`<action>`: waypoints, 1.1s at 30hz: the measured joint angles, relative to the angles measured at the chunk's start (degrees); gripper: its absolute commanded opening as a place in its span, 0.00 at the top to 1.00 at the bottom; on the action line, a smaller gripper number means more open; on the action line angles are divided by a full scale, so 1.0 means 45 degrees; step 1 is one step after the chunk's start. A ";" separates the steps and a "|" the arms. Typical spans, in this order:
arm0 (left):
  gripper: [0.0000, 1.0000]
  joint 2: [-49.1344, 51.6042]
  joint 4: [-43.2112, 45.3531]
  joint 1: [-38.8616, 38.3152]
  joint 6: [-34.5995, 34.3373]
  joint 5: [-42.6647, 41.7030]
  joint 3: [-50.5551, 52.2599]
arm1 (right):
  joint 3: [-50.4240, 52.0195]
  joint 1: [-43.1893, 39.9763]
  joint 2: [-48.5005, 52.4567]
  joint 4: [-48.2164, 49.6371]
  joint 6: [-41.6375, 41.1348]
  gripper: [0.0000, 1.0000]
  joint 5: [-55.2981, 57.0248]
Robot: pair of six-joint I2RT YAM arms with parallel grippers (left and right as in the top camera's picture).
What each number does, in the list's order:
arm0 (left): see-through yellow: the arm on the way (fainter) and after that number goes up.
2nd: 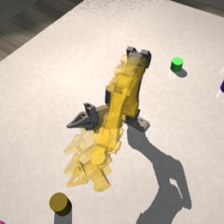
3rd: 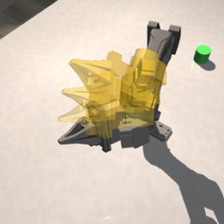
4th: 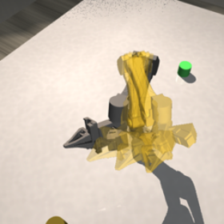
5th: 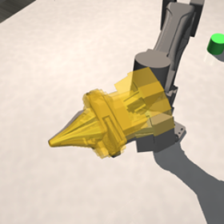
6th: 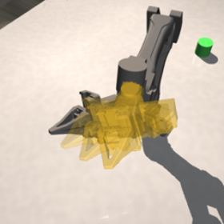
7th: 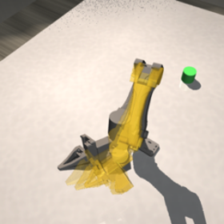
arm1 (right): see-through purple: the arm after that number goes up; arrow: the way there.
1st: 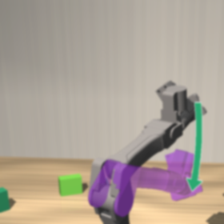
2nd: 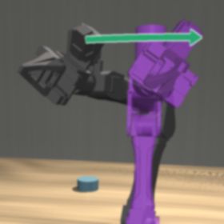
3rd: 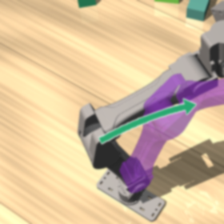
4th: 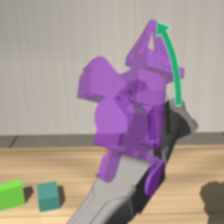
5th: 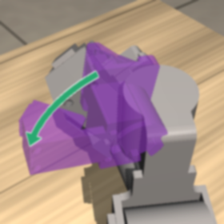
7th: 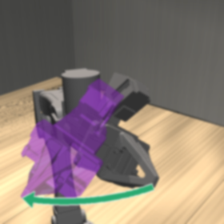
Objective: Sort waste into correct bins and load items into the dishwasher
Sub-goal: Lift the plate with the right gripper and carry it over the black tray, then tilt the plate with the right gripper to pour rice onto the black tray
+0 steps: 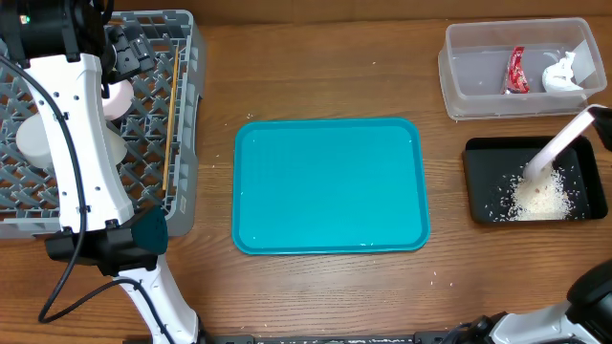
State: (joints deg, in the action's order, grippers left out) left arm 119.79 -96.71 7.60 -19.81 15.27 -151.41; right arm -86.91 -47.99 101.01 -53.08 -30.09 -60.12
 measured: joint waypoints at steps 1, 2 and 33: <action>0.00 0.0000 0.0000 0.0000 0.0000 0.0005 0.0000 | 0.0000 -0.0092 0.0000 0.0029 -0.0015 0.96 -0.0155; 0.00 0.0000 0.0000 0.0000 0.0000 0.0000 0.0000 | 0.0000 -0.0214 0.0000 0.0117 -0.0034 0.96 -0.0345; 0.00 0.0000 0.0000 0.0000 0.0000 0.0000 0.0000 | -0.0044 -0.0330 -0.0005 0.0112 -0.0219 0.96 -0.2030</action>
State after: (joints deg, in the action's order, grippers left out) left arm 119.79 -96.71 7.60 -19.81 15.27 -151.41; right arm -87.11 -49.47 100.99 -52.58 -31.07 -69.25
